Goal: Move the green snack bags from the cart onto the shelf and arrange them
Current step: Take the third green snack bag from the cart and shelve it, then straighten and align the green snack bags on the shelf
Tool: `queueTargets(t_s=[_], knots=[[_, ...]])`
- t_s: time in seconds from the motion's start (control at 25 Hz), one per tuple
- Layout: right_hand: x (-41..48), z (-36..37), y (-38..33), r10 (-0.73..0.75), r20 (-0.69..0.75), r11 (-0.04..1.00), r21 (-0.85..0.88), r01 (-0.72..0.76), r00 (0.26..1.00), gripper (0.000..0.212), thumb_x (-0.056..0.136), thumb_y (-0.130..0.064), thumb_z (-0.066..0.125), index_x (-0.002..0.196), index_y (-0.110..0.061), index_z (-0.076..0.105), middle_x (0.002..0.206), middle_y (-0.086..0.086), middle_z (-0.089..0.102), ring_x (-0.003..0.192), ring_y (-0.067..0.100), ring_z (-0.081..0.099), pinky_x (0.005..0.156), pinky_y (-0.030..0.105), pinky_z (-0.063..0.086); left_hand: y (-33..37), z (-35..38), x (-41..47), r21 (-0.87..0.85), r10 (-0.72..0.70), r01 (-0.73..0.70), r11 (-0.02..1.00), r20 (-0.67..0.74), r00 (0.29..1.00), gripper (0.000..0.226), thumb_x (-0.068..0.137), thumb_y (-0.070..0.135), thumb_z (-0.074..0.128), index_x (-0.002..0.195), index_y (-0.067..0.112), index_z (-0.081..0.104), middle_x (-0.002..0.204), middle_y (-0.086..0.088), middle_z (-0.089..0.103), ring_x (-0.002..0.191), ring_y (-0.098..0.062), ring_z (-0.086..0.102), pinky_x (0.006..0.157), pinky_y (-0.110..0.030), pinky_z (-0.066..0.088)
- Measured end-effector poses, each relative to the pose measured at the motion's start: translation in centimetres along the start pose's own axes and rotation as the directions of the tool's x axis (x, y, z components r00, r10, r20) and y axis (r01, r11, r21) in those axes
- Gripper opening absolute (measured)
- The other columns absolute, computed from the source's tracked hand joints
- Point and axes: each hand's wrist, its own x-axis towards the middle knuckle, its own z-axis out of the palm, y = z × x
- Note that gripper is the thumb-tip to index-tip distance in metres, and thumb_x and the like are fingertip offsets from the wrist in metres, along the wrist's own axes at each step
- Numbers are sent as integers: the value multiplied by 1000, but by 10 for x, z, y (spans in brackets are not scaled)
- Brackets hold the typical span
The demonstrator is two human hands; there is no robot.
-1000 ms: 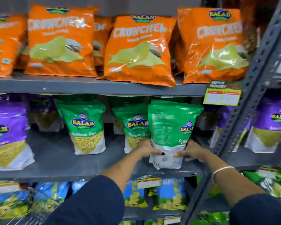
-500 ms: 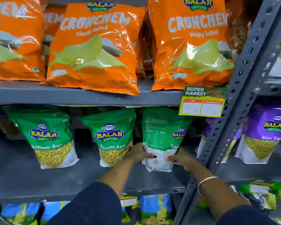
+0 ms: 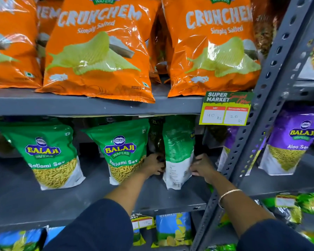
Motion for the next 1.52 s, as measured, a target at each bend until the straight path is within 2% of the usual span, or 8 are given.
queueTargets(t_s=[0.16, 0.28, 0.48, 0.6, 0.84, 1.24, 1.4, 1.52], knots=[[-16, 2, -2, -72, 216, 985, -141, 104, 974, 57, 63, 18, 67, 105, -13, 43, 109, 14, 58, 98, 25, 55, 81, 37, 51, -4, 12, 8, 30, 98, -95, 995, -82, 992, 60, 71, 2, 72, 124, 6, 44, 116, -13, 59, 110, -23, 55, 89, -30, 44], [-19, 4, 7, -126, 288, 981, -104, 162, 949, 61, 64, 12, 74, 108, -20, 44, 99, -5, 59, 97, 13, 58, 89, 29, 45, 3, 19, 10, -61, 47, -54, 997, -104, 993, 62, 57, 4, 77, 107, 8, 40, 104, -16, 53, 96, -24, 52, 82, -35, 45], [-14, 7, 13, -157, 14, 982, -99, 158, 987, 83, 61, 0, 81, 126, -6, 30, 113, 4, 49, 108, 21, 49, 95, 34, 42, 4, 9, 15, -85, 70, -78, 993, -90, 993, 47, 80, -9, 58, 122, 7, 43, 84, -7, 53, 79, -17, 52, 58, -9, 44], [-7, -1, 12, -160, 8, 981, -113, 160, 987, 77, 67, 5, 72, 130, -6, 30, 127, 9, 46, 117, 26, 45, 100, 40, 41, -1, 9, 24, -67, 94, -107, 992, -175, 980, 22, 80, -8, 59, 96, 5, 51, 90, -6, 52, 91, -16, 47, 58, -1, 38], [-2, -2, 10, -179, -37, 984, -16, 178, 983, 78, 63, 7, 75, 128, -5, 33, 114, 5, 49, 108, 22, 48, 98, 42, 43, 10, 21, 20, -85, 119, -129, 988, -108, 987, 66, 77, -11, 62, 134, 2, 34, 116, -3, 49, 115, -15, 44, 87, -23, 40], [14, 1, 22, -225, -9, 969, 99, 225, 974, 56, 75, 2, 67, 126, -9, 44, 123, 7, 56, 113, 26, 53, 101, 49, 44, 5, 36, 29, -170, 75, -121, 978, -253, 965, 80, 63, 3, 80, 130, 4, 37, 130, -17, 57, 120, -28, 54, 101, -36, 44], [18, 6, 30, -93, 36, 995, -23, 94, 995, 59, 72, -4, 72, 126, -7, 49, 130, 15, 57, 116, 29, 55, 99, 47, 47, 1, 40, 29, -142, 52, -84, 986, -215, 975, 96, 53, 17, 86, 132, 8, 33, 135, -16, 51, 126, -30, 48, 108, -44, 41], [2, 17, 19, 260, 267, 918, -366, -152, 928, 43, 83, -9, 62, 123, -9, 45, 118, 9, 56, 100, 25, 53, 89, 36, 45, -9, 33, 16, 84, -28, 48, 995, -223, 974, 84, 57, 33, 82, 127, 9, 41, 131, -13, 50, 122, -29, 47, 102, -38, 43]])
